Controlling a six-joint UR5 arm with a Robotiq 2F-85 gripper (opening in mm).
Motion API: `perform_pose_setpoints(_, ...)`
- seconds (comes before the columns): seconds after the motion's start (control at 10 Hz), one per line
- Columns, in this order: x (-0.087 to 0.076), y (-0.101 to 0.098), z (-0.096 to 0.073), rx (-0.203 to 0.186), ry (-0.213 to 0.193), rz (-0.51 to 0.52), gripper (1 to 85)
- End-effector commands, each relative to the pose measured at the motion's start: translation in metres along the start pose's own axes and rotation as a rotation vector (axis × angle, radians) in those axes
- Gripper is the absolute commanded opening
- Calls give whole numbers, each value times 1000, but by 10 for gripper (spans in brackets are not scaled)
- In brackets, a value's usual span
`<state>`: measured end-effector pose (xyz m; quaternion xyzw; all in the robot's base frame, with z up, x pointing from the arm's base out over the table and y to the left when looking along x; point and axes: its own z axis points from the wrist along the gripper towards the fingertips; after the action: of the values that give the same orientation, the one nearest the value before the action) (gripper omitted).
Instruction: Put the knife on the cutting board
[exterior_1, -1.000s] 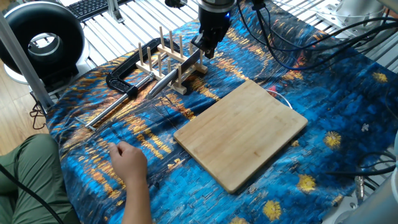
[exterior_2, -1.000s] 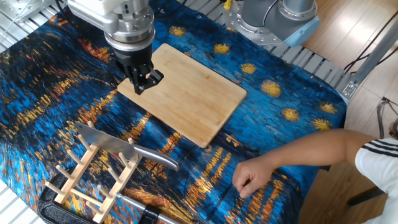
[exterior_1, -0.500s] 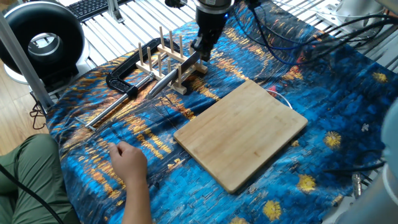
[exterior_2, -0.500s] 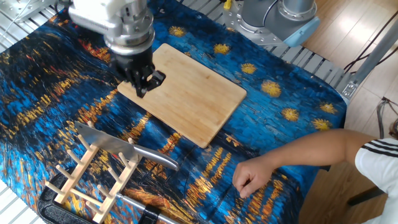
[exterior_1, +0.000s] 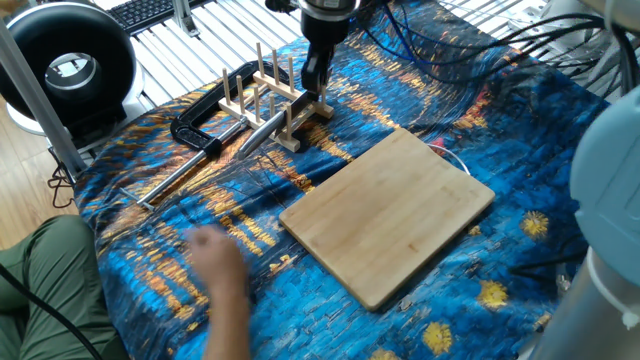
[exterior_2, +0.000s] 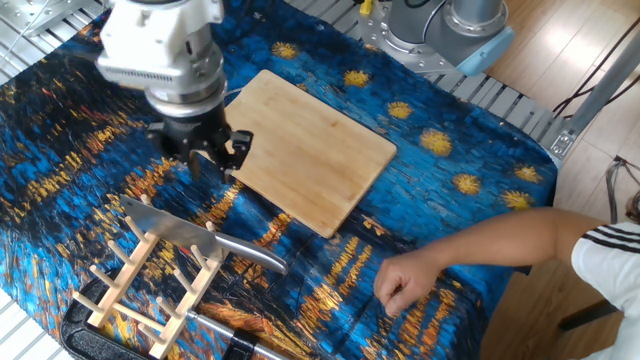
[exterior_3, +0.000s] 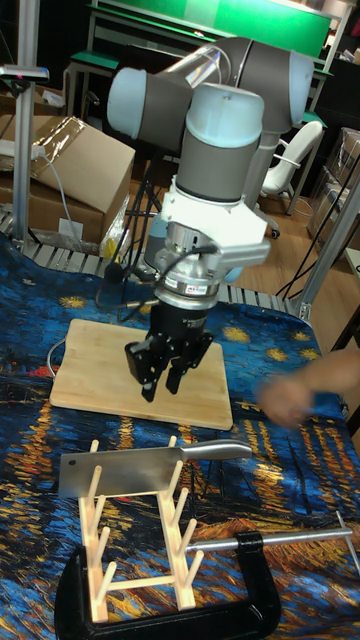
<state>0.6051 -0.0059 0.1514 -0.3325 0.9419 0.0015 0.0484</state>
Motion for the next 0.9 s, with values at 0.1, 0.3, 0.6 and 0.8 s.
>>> perform_pose_setpoints(0.1, -5, -9, 3, 15, 5, -304, 417)
perform_pose_setpoints(0.3, -6, -9, 3, 14, 2, -425, 413)
perform_pose_setpoints(0.6, 1, -18, 0, 37, 17, -590, 420)
perform_pose_setpoints(0.8, 18, -10, -7, 25, 35, -588, 533)
